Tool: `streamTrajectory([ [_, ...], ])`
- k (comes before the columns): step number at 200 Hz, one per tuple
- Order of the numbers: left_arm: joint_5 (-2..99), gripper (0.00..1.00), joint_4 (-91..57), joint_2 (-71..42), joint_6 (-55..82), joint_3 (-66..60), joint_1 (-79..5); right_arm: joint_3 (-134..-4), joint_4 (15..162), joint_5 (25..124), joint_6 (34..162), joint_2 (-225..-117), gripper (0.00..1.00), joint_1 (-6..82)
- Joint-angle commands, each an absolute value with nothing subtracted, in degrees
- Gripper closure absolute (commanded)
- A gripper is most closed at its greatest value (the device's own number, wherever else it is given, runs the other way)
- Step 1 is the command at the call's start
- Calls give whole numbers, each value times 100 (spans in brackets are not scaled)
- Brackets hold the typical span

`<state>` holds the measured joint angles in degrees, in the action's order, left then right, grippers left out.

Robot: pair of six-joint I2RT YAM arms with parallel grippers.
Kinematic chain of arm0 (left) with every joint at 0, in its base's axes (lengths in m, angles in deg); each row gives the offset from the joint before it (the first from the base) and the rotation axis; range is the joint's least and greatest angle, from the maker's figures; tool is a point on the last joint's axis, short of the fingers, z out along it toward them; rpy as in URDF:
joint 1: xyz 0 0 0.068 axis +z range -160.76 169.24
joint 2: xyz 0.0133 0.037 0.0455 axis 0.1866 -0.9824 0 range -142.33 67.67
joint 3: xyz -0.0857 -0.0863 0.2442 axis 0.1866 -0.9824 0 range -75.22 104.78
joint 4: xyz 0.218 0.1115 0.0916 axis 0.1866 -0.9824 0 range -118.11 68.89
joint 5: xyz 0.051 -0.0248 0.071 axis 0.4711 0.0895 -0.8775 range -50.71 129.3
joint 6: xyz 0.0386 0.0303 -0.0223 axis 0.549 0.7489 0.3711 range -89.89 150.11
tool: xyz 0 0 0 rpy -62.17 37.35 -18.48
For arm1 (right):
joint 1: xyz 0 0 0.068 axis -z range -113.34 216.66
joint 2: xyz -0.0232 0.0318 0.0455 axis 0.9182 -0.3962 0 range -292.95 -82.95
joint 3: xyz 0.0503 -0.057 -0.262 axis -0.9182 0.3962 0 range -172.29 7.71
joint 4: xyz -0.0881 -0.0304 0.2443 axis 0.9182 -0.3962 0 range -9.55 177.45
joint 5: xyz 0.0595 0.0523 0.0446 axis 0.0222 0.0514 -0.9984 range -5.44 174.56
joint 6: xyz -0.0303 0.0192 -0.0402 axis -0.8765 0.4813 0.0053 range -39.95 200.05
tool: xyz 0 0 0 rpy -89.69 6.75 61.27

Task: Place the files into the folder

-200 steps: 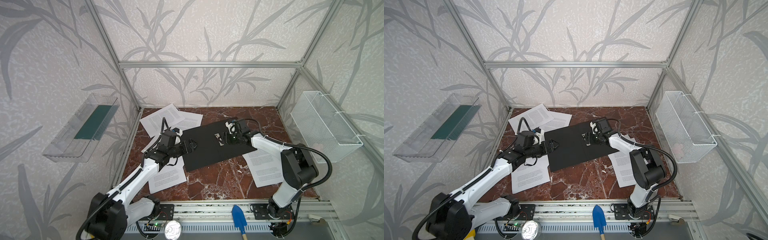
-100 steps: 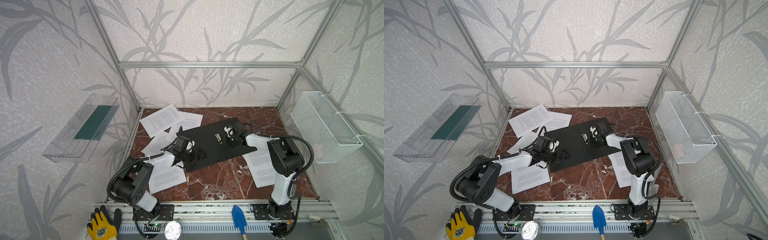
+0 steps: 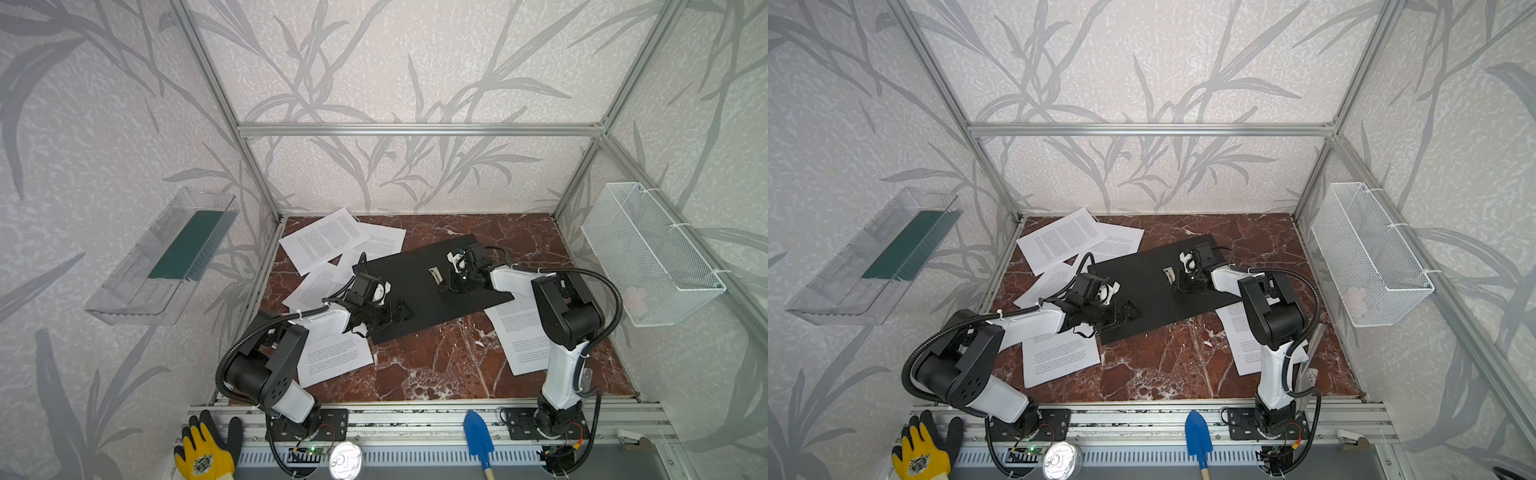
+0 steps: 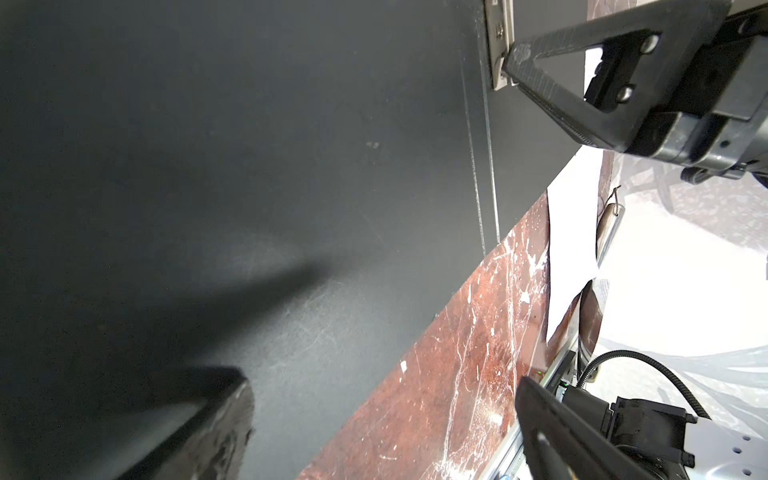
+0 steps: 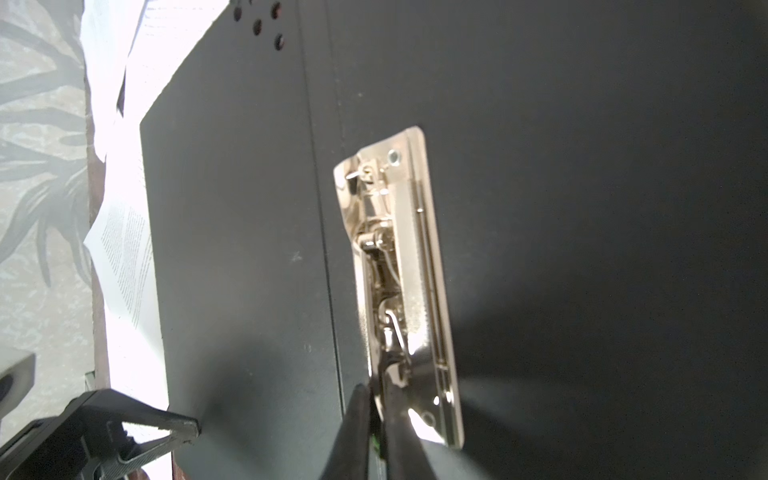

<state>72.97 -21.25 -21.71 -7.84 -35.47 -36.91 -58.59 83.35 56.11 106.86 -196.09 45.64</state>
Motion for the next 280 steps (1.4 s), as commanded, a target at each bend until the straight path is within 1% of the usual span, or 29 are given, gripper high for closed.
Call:
streamTrajectory([
  [1,7066,1,-2388,-2175,-693,-3673,-3710,-6008,8433,5435,10752,-19662,97,4574],
  [6,7101,1,-2371,-2148,-722,-3659,-3707,-6024,8422,5436,10764,-19632,100,4574],
  [32,7210,1,-2344,-1860,-846,-3620,-3709,-6148,8244,5455,10817,-19376,100,4540],
  [76,6856,1,-2830,-1080,-762,-3567,-3712,-6050,7941,5886,11095,-18523,100,4374],
  [117,6602,1,-3142,-478,-680,-3606,-3721,-5361,8122,6277,11596,-17621,100,4141],
  [163,6470,1,-3222,-406,-610,-3602,-3792,-4067,8741,6587,12356,-16844,100,4100],
  [181,6502,1,-3160,-525,-605,-3593,-3837,-3717,8964,6657,12305,-16742,100,4100],
  [203,6613,1,-3002,-730,-653,-3601,-3899,-3555,9019,6677,12189,-16858,100,4110],
  [234,6783,1,-2722,-1086,-739,-3624,-4002,-3239,9497,6733,12279,-17228,100,4117],
  [249,6855,1,-2596,-1292,-759,-3645,-4018,-3148,9811,6594,12292,-17462,100,4144],
  [259,6861,1,-2561,-1434,-744,-3638,-4016,-3102,9964,6539,12318,-17559,96,4156],
  [275,6828,1,-2535,-1655,-716,-3639,-4017,-3087,9972,6499,12296,-17589,87,4172],
  [280,6820,1,-2539,-1718,-707,-3637,-4020,-3084,9930,6509,12283,-17566,82,4170],
])
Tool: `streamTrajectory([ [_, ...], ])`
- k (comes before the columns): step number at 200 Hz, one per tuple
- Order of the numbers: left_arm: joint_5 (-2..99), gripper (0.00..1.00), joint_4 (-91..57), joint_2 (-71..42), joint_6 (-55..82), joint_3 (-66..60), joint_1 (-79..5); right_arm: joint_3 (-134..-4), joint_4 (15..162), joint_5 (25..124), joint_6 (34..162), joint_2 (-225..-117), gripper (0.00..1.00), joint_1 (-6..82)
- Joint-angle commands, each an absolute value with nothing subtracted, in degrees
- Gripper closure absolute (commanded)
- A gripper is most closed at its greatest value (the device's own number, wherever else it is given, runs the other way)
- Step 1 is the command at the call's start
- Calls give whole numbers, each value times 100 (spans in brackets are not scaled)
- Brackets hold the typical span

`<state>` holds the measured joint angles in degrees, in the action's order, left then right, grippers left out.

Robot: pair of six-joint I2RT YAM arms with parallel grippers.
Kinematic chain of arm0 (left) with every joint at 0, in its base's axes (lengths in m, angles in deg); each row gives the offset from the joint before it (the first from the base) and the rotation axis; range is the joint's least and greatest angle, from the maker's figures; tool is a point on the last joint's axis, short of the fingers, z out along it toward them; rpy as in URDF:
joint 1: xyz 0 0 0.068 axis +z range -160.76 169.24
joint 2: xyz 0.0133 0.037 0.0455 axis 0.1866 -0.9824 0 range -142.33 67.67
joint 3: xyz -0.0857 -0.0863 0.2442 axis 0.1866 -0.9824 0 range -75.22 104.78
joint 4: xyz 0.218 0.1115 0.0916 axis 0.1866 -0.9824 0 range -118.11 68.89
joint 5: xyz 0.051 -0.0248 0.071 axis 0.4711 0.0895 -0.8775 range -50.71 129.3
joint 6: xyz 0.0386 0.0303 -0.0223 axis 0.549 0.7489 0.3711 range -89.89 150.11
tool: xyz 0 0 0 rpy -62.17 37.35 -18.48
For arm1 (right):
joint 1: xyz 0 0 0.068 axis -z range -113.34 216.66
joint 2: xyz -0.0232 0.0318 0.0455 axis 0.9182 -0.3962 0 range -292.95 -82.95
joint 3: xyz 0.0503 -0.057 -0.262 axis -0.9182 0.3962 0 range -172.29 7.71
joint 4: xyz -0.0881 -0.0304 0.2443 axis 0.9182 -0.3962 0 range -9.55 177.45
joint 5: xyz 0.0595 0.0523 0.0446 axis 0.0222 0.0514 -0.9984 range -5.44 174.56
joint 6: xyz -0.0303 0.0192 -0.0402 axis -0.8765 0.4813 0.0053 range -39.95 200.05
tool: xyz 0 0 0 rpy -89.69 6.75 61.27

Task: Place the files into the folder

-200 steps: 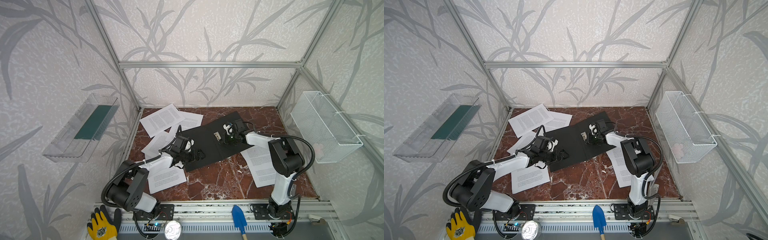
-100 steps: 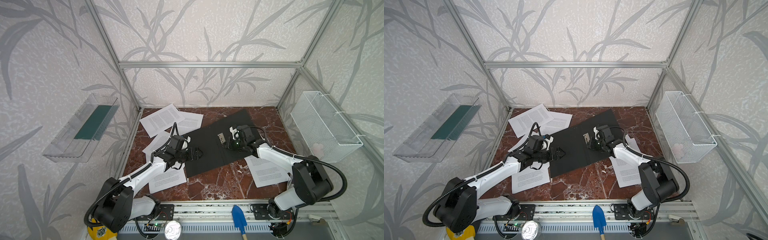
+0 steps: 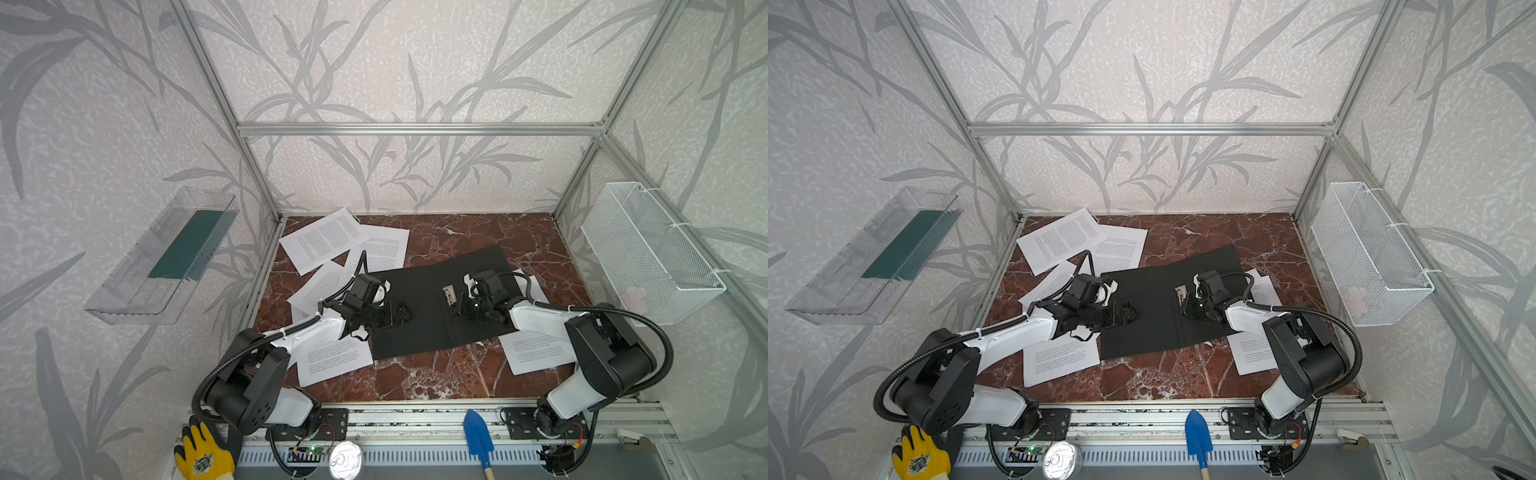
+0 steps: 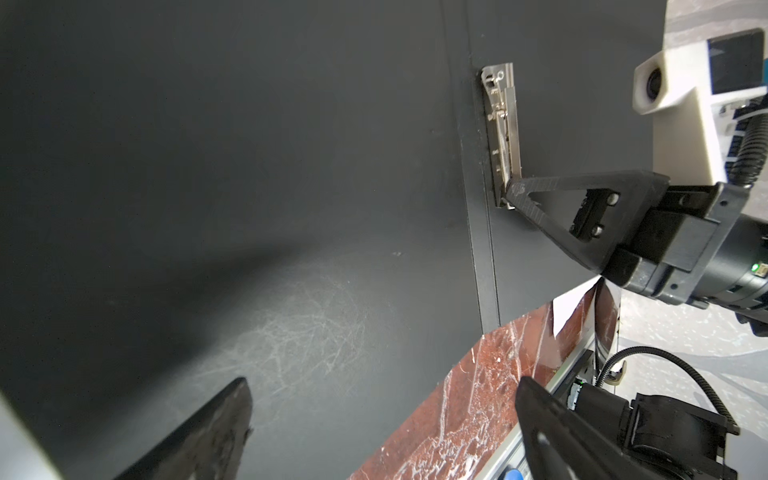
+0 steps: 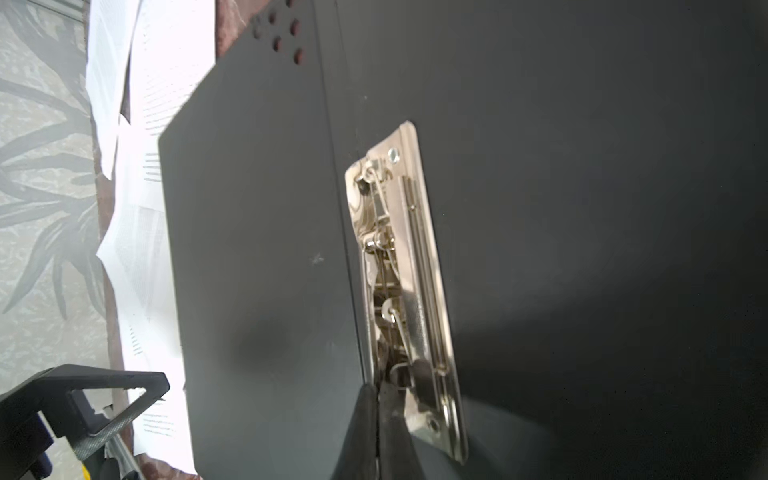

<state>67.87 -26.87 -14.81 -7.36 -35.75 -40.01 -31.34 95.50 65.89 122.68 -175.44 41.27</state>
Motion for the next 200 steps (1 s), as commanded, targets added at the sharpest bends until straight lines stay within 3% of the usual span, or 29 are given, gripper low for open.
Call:
streamTrajectory([
  [1,6816,1,-2540,-1729,-706,-3637,-4016,-3085,9930,6511,12276,-17562,81,4172],
  [23,6761,1,-2553,-1890,-610,-3642,-4012,-3094,9511,6761,12064,-17295,60,4187],
  [44,6429,1,-2968,-1987,-331,-3489,-4006,-3199,9072,6870,11828,-17173,55,4229],
  [124,6241,1,-3024,-2125,-320,-3584,-4008,-3243,8973,6445,11389,-17225,79,4276],
  [200,6182,1,-3056,-2207,-294,-3575,-4004,-3383,9069,6294,11338,-17462,86,4267],
])
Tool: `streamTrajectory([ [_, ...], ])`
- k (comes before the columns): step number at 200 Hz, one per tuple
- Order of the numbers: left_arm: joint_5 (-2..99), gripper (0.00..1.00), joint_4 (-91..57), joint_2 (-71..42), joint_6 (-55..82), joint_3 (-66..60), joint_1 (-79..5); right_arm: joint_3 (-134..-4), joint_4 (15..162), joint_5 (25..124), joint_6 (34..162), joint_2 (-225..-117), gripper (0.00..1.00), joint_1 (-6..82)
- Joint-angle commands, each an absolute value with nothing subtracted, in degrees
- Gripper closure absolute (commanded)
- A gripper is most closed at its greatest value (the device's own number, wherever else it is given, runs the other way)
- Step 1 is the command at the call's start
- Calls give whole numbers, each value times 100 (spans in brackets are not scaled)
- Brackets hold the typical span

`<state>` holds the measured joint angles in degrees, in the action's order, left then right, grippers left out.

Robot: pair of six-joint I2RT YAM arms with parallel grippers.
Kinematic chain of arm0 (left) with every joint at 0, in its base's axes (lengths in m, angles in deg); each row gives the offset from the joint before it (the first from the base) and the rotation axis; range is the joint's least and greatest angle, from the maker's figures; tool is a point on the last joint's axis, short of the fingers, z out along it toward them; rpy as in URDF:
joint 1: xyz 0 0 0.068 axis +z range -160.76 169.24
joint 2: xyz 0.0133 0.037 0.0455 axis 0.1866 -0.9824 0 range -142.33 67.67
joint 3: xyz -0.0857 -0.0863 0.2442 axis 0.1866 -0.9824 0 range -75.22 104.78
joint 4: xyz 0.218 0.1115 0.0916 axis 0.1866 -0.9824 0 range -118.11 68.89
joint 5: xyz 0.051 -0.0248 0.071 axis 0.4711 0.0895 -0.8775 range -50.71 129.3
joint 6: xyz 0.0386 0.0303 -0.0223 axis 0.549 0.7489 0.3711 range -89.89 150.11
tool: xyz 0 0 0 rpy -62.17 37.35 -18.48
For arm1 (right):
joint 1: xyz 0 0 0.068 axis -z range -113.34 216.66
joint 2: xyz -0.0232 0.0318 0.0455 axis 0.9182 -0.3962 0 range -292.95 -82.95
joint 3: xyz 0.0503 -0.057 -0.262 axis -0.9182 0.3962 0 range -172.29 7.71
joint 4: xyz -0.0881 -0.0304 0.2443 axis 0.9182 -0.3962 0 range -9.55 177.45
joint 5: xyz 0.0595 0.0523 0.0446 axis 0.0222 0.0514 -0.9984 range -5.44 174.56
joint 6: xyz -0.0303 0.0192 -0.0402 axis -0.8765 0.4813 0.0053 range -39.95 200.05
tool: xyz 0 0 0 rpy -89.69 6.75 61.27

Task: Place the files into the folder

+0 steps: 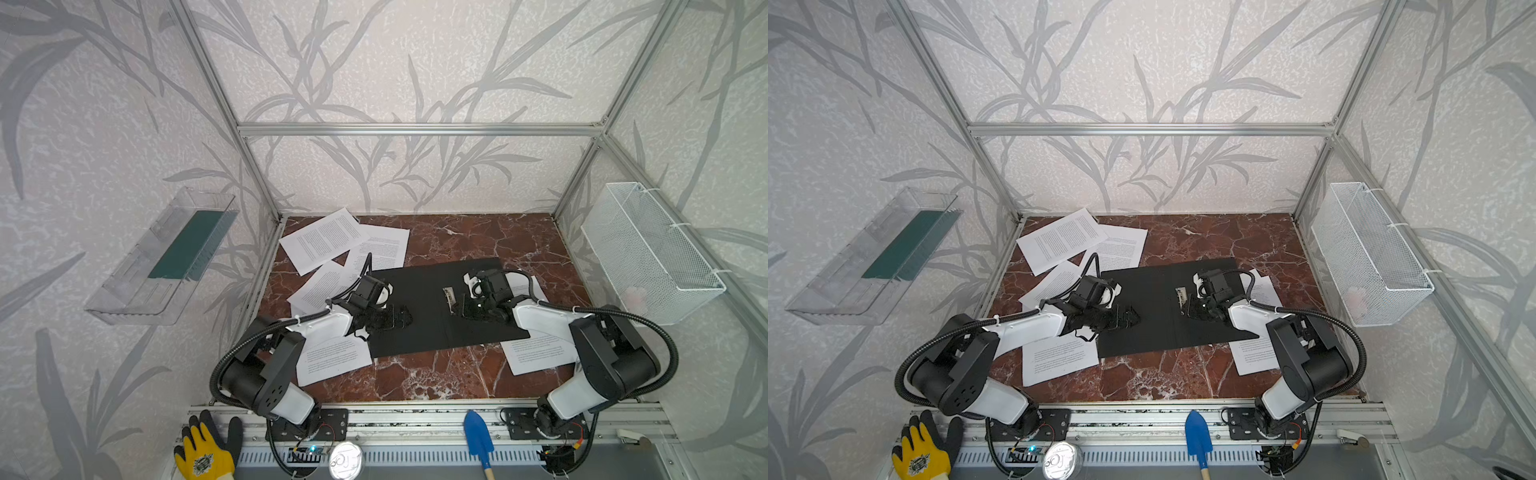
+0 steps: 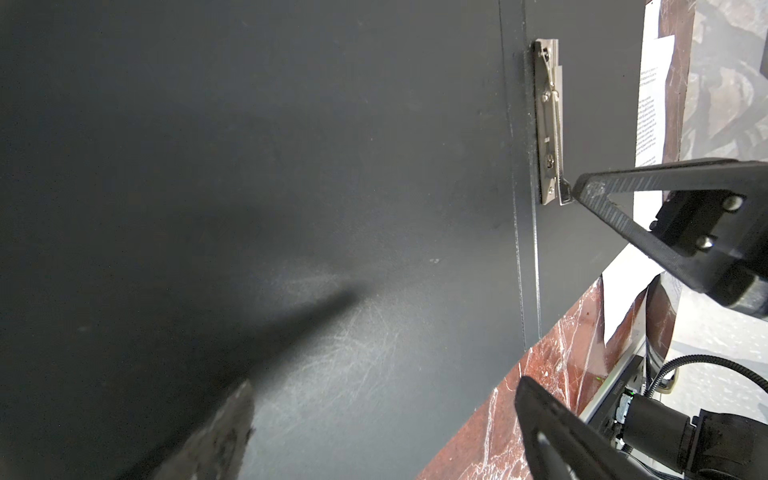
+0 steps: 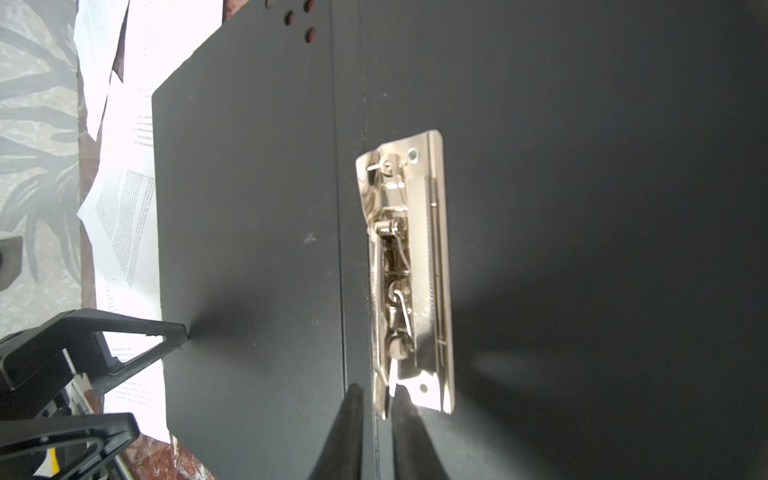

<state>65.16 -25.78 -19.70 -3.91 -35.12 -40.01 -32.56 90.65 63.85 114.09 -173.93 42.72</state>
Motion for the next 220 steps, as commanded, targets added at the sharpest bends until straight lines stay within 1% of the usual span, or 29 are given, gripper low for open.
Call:
streamTrajectory([
  [1,6181,1,-3054,-2207,-294,-3575,-4008,-3380,9070,6303,11337,-17453,86,4267],
  [32,6153,1,-3066,-2224,-294,-3575,-4007,-3415,8972,6404,11328,-17461,87,4267],
  [54,6136,1,-3061,-2241,-304,-3576,-4009,-3445,8902,6503,11297,-17475,86,4267],
  [108,6137,1,-3052,-2321,-304,-3560,-4003,-3519,8933,6418,11279,-17670,85,4267],
  [141,6127,1,-3052,-2338,-316,-3558,-4008,-3521,8965,6399,11300,-17702,89,4267],
  [220,5995,1,-3126,-2417,-330,-3519,-3996,-3460,8833,6452,11292,-17518,93,4267],
])
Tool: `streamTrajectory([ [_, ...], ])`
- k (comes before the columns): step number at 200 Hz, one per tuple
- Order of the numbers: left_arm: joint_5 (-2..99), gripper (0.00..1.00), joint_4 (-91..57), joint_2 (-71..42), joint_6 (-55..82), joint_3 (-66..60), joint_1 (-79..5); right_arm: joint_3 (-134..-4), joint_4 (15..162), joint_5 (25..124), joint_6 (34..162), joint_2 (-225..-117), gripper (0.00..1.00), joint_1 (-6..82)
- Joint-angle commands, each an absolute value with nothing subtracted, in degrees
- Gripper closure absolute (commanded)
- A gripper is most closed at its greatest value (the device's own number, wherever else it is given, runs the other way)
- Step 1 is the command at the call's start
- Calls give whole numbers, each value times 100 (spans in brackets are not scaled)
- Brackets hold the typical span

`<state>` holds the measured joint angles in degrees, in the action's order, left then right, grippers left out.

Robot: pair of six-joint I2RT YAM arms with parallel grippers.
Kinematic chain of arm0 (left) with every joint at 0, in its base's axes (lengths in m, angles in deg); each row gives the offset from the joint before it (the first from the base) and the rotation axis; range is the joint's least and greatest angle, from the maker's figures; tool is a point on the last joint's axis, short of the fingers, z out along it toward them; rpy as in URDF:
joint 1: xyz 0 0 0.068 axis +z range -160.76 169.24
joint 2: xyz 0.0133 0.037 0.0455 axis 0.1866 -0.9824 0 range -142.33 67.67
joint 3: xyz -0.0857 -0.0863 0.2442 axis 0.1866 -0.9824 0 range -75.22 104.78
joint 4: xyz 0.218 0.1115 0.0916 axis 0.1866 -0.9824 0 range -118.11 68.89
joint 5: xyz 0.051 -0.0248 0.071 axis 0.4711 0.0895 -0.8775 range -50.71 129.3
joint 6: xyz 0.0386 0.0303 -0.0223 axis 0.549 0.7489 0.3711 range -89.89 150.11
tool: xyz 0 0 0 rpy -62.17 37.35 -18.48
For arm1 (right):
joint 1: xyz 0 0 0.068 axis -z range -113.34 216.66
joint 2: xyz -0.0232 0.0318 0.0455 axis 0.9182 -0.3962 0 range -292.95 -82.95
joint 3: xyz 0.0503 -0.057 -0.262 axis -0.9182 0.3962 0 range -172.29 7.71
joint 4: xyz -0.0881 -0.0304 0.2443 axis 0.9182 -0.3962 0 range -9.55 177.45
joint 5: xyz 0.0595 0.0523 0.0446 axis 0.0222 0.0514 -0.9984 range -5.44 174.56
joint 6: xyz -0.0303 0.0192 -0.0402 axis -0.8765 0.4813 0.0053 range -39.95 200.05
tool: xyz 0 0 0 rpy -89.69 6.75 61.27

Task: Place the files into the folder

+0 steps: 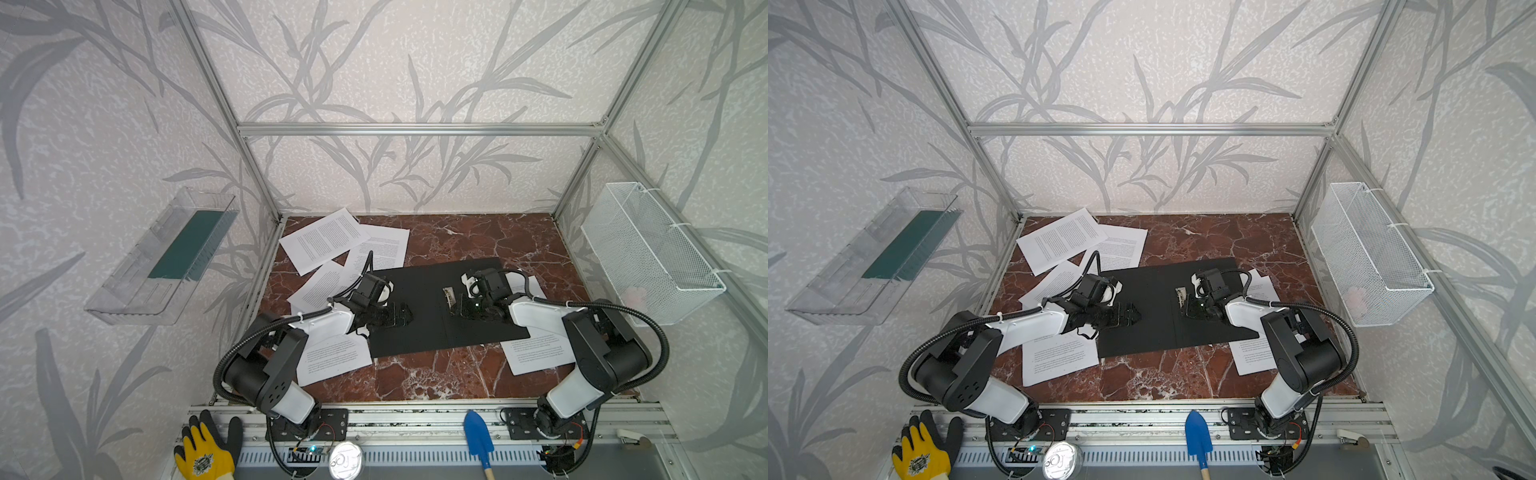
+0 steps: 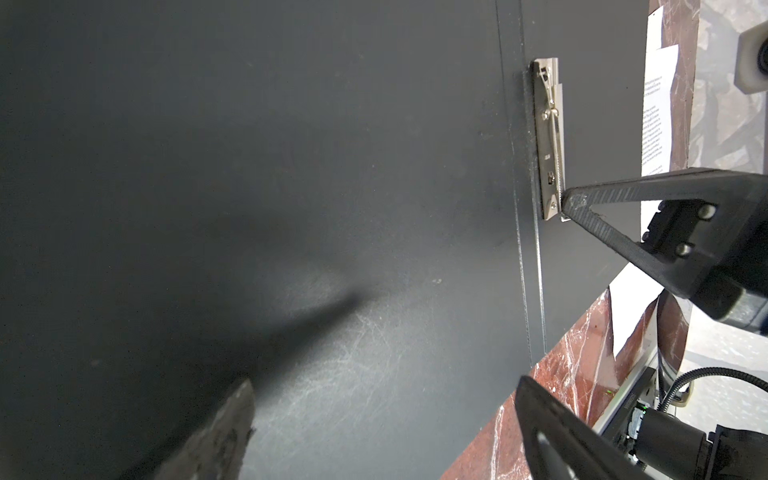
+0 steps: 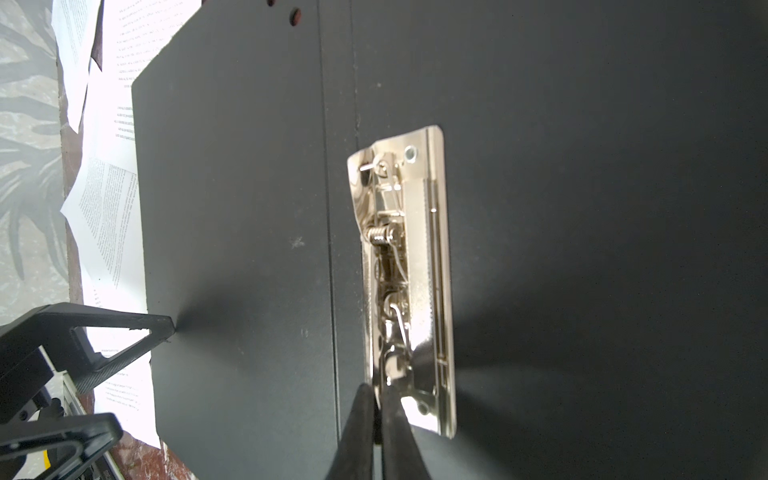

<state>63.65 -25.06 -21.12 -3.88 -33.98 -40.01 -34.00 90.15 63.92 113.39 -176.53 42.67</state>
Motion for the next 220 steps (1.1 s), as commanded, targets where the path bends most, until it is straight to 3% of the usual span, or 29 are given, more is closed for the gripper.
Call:
streamTrajectory([
  [1,5991,1,-3137,-2417,-333,-3521,-3995,-3454,8833,6452,11292,-17521,93,4267],
  [35,5860,1,-3210,-2465,-329,-3489,-4000,-3407,8825,6473,11367,-17523,100,4270],
  [220,5115,1,-3502,-3304,-498,-3339,-3862,-2499,8865,9179,11486,-17688,100,3824],
])
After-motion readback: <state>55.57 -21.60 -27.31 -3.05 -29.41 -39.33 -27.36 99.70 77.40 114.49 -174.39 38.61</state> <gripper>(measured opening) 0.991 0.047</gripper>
